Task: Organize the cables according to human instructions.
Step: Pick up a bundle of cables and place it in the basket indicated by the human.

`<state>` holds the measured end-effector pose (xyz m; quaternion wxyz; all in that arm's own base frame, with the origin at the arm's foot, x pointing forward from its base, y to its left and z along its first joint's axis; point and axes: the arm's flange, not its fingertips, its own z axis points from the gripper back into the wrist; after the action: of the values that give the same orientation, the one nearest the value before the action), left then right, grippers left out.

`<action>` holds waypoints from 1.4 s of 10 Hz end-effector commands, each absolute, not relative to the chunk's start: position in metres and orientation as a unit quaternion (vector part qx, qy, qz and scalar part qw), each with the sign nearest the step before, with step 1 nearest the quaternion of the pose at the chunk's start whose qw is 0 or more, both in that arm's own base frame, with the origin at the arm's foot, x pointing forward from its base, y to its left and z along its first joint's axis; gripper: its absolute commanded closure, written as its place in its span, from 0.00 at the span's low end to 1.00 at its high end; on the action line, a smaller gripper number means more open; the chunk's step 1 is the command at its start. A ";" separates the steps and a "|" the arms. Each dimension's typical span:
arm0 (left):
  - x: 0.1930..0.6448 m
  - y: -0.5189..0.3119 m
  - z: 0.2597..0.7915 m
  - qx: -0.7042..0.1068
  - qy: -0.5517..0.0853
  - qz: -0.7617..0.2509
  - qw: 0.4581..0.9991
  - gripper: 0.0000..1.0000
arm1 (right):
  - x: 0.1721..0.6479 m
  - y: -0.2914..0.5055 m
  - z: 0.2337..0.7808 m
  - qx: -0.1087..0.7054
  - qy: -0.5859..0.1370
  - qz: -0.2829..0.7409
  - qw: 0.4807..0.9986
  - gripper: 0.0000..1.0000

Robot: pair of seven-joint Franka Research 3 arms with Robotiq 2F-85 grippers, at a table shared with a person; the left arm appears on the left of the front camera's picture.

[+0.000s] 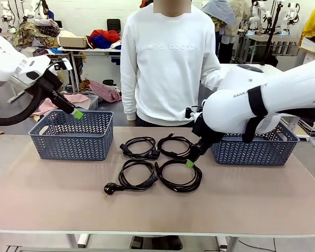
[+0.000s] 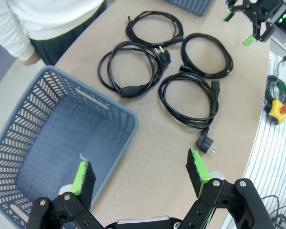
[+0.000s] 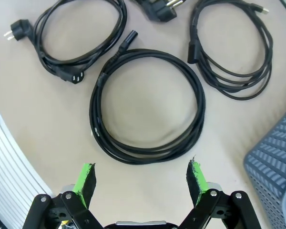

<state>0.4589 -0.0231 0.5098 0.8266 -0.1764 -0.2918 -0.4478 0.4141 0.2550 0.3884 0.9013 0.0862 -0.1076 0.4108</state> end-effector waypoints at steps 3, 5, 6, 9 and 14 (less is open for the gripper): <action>0.458 -0.021 0.509 -0.188 -0.302 -0.452 0.818 0.00 | 0.419 0.298 0.360 0.066 -0.087 0.404 0.908 0.00; 0.458 -0.021 0.509 -0.188 -0.302 -0.452 0.818 0.00 | 0.416 0.311 0.344 0.054 -0.074 0.410 0.907 0.00; 0.458 -0.021 0.509 -0.188 -0.302 -0.452 0.818 0.00 | 0.416 0.318 0.337 0.048 -0.069 0.413 0.907 0.00; 0.458 -0.021 0.509 -0.188 -0.302 -0.452 0.818 0.00 | 0.422 0.329 0.322 0.043 -0.063 0.405 0.911 0.00; 0.458 -0.021 0.509 -0.188 -0.302 -0.452 0.818 0.00 | 0.440 0.345 0.313 0.051 -0.063 0.397 0.914 0.00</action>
<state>0.4588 -0.0230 0.5098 0.8266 -0.1768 -0.2914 -0.4478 0.4347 0.3324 0.3130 0.9095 0.0604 -0.0559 0.4075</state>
